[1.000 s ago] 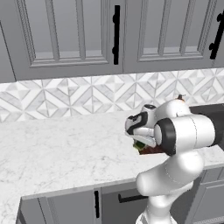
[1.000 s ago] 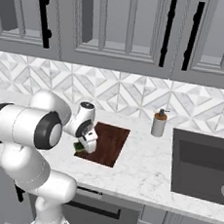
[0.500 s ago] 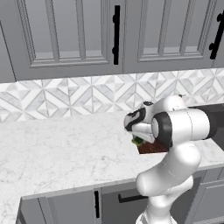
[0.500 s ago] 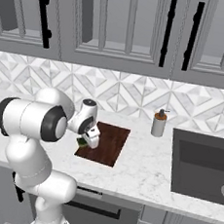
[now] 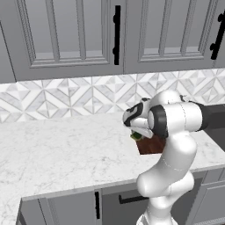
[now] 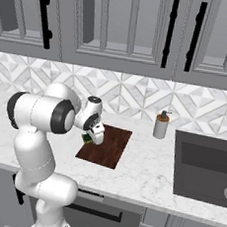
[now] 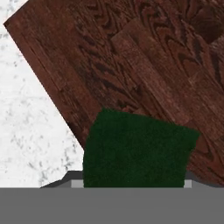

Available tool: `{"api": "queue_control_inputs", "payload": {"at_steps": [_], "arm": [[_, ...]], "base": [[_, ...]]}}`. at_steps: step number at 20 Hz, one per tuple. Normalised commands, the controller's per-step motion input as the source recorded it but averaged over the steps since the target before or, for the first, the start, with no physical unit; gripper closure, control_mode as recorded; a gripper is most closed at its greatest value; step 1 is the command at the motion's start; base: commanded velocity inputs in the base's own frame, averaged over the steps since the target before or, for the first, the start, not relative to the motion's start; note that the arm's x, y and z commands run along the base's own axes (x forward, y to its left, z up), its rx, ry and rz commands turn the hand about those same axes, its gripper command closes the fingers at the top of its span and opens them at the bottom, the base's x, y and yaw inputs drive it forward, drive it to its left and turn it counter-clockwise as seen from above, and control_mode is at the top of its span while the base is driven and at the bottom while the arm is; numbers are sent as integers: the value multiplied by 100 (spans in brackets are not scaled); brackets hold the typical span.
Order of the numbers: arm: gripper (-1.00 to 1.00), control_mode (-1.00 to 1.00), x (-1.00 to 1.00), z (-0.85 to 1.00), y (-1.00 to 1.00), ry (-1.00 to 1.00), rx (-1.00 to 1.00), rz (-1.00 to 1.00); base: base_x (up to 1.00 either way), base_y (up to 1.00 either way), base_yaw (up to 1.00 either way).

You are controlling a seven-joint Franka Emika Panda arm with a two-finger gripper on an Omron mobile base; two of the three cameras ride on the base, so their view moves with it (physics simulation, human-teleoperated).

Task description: Pick up the sponge from the counter and clean the cutting board by briefly scrubbing or pressing down on the cutting board. Once finished, release the sponge.

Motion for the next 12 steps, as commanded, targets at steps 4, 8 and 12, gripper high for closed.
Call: {"api": "queue_control_inputs", "payload": {"at_steps": [4,8,12], "arm": [[100,-100,55,-8,0,0,0,0],[100,-100,61,-25,-1,-1,0,0],[100,-100,59,-18,0,0,0,0]], "base": [[0,0,0],[0,0,0],[0,0,0]]}}
